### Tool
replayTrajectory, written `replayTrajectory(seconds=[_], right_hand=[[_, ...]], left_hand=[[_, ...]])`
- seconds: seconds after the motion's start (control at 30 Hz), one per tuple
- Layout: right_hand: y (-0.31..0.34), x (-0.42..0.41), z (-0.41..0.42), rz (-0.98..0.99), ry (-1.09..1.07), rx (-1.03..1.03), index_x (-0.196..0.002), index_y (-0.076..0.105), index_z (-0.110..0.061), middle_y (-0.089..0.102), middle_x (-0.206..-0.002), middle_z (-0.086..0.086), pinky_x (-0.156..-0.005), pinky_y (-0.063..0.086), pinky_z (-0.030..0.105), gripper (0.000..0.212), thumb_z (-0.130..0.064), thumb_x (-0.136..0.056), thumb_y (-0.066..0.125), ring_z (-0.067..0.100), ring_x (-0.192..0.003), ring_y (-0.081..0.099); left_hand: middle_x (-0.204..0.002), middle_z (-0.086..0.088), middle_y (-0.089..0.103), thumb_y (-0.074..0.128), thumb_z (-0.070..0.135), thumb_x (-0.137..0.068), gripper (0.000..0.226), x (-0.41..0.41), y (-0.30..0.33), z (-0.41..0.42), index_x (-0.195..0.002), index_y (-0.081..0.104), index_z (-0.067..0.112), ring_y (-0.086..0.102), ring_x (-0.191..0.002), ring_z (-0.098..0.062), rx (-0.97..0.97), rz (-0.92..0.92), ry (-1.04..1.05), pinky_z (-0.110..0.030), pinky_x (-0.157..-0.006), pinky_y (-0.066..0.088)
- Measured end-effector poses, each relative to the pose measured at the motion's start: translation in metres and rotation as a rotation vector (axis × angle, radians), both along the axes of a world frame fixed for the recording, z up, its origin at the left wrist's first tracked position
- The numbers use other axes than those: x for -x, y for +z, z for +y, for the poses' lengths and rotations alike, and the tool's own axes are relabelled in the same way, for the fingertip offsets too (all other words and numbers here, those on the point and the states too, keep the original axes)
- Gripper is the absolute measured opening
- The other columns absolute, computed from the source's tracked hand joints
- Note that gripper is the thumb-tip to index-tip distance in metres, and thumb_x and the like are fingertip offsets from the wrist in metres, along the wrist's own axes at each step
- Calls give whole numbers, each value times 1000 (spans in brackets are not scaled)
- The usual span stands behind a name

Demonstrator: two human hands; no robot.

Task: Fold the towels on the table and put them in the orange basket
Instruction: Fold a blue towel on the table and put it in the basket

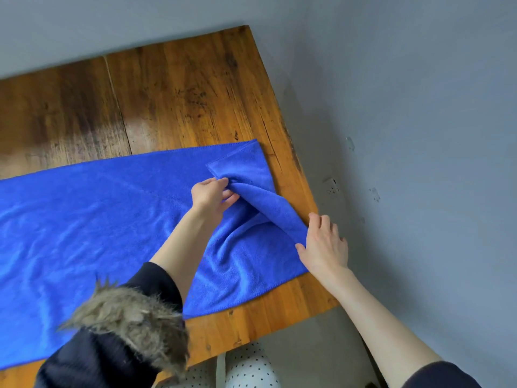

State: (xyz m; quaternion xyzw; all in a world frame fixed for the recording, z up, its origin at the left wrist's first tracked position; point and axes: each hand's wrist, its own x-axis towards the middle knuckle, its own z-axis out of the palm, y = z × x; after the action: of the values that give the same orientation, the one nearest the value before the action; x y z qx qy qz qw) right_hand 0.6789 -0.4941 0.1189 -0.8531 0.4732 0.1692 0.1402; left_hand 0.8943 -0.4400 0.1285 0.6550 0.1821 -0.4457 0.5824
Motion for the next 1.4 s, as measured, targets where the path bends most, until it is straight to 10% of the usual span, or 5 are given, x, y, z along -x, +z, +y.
replayTrajectory(seconds=[0.5, 0.67, 1.0, 1.23, 1.4], right_hand=[[39, -72, 52, -485, 15, -923, -83, 66, -23, 67, -77, -12, -66, 46, 12, 8, -26, -89, 60, 2, -74, 64], [25, -107, 30, -499, 78, -436, -103, 65, -9, 65, -105, 5, -88, 45, 33, 19, -16, -94, 50, 21, -99, 59], [-17, -162, 1, -93, 671, -148, -150, 16, -22, -1, -159, 3, -118, 10, 33, 58, -34, -99, 40, 20, -146, 0], [-9, -155, -17, -86, 585, -102, -143, 35, -18, 15, -157, 4, -113, 24, 36, 48, -18, -95, 42, 21, -145, 13], [6, -192, -17, -168, 587, 12, -123, 55, -10, 51, -128, 9, -92, 37, 41, 32, -19, -98, 38, 29, -118, 45]], left_hand=[[-79, 1, 66, 54, 12, -90, 16, -67, 50, 78, -88, 69, 13, 58, -66, -13, 55, -322, -175, -20, -63, 48], [-104, -6, 59, 54, 16, -93, 35, -56, 11, 130, -126, 53, 7, 56, -83, -20, -241, -255, -231, -28, -74, 48], [-154, -15, 13, 59, 46, -86, 68, 20, -25, 159, -141, 34, 16, 9, -143, -31, -654, -872, -822, -47, -114, 14], [-157, -9, -12, 59, 42, -87, 83, 32, -25, 151, -149, 8, 22, -12, -145, -27, -724, -852, -1035, -51, -115, 4], [-136, -13, 38, 67, 24, -81, 44, 45, -19, 150, -121, 53, 14, 33, -126, -34, -698, -963, -819, -42, -101, 28]])
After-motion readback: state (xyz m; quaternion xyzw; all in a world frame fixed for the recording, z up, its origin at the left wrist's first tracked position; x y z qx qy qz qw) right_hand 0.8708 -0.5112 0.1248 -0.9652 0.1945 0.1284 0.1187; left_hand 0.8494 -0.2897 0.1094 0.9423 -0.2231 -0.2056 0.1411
